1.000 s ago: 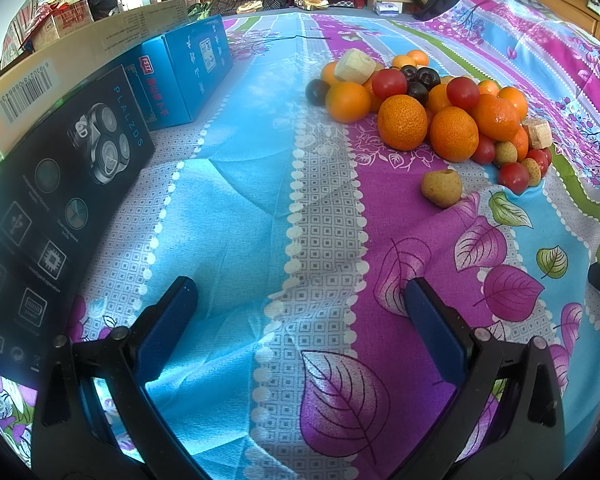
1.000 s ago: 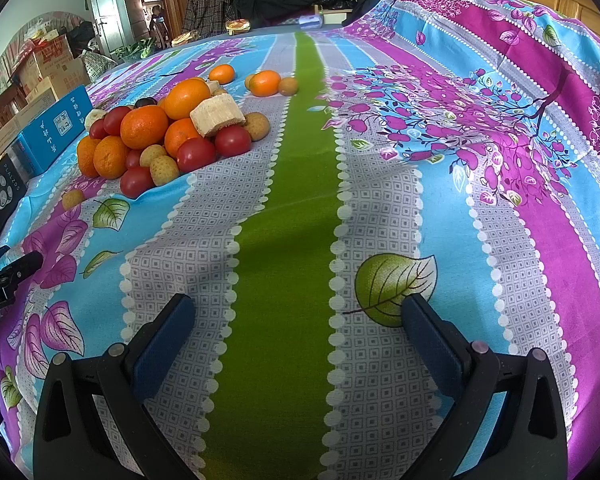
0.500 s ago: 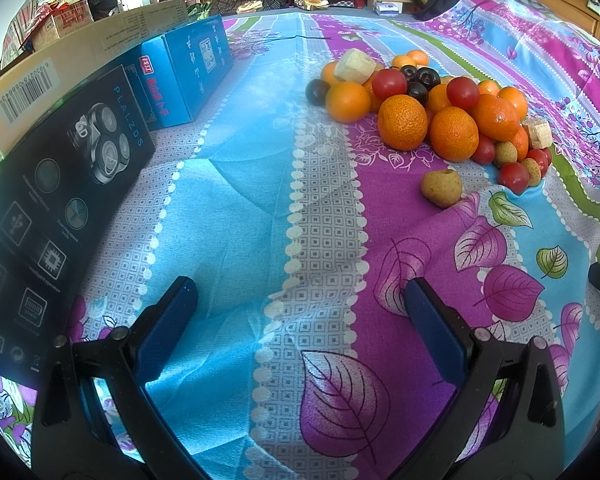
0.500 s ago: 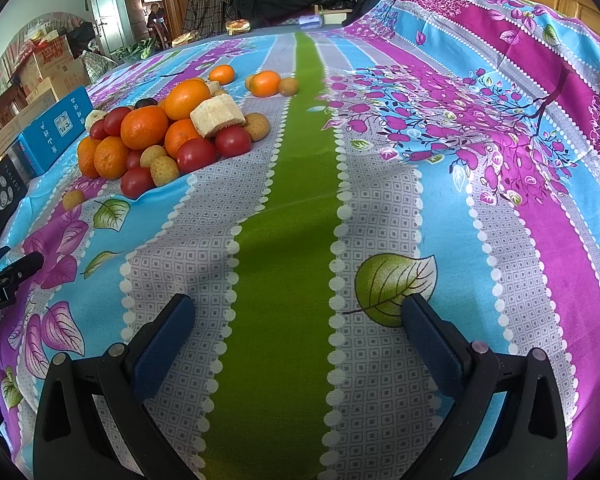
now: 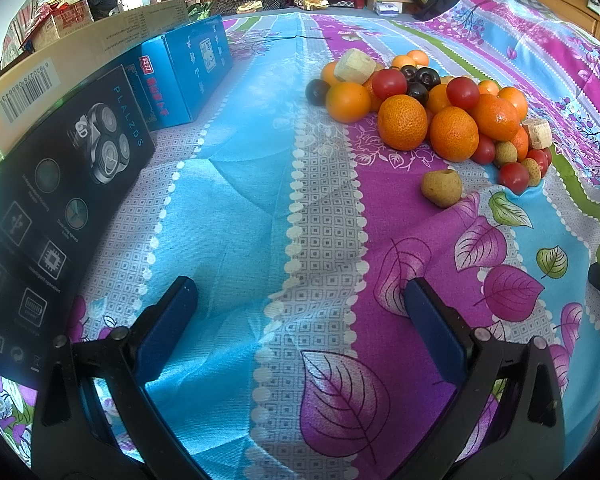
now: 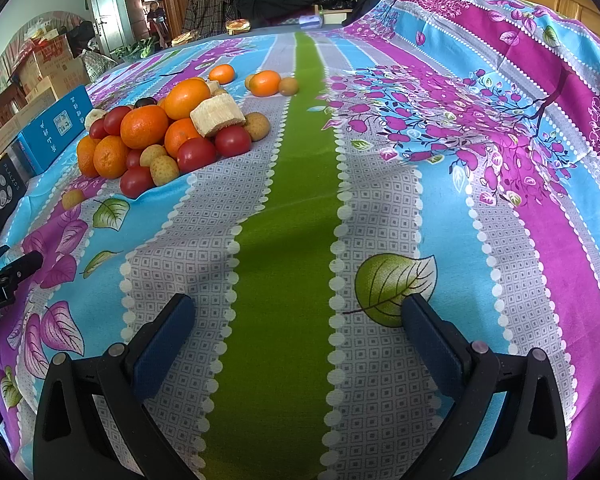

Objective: Organize fruits

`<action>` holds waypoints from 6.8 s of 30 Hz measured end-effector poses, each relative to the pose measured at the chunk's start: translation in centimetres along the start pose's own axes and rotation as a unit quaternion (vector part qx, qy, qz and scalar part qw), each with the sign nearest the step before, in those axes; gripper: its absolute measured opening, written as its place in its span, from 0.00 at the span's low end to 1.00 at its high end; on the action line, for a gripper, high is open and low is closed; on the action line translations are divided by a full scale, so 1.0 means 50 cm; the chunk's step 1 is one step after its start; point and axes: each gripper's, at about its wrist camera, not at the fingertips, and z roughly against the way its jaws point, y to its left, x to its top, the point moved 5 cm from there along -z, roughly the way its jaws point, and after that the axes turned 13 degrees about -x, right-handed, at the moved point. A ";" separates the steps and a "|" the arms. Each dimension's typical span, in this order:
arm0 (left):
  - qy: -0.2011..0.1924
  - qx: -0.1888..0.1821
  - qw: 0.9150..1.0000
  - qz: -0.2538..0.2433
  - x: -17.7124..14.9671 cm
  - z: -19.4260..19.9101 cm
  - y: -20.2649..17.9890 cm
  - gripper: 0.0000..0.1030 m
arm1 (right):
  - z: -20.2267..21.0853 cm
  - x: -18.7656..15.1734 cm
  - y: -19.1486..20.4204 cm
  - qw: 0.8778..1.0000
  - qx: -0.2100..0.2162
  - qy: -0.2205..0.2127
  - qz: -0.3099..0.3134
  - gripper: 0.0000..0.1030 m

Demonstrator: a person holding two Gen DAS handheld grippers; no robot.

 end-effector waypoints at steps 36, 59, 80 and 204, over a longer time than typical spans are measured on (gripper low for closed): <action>-0.004 -0.123 0.990 0.070 0.092 -0.010 -0.002 0.93 | 0.003 0.002 0.002 1.000 0.000 0.002 0.000 1.00; 0.014 -0.281 0.960 0.009 0.193 -0.114 -0.044 0.34 | 0.003 0.002 0.001 1.000 0.000 0.002 0.001 1.00; 0.005 -0.221 0.975 -0.024 0.201 -0.117 -0.059 0.40 | 0.010 0.004 -0.001 1.000 0.004 -0.003 -0.004 0.92; -0.113 0.043 0.926 0.358 -0.113 0.534 0.666 0.41 | 0.530 0.103 1.107 0.893 0.273 -0.008 0.358 0.41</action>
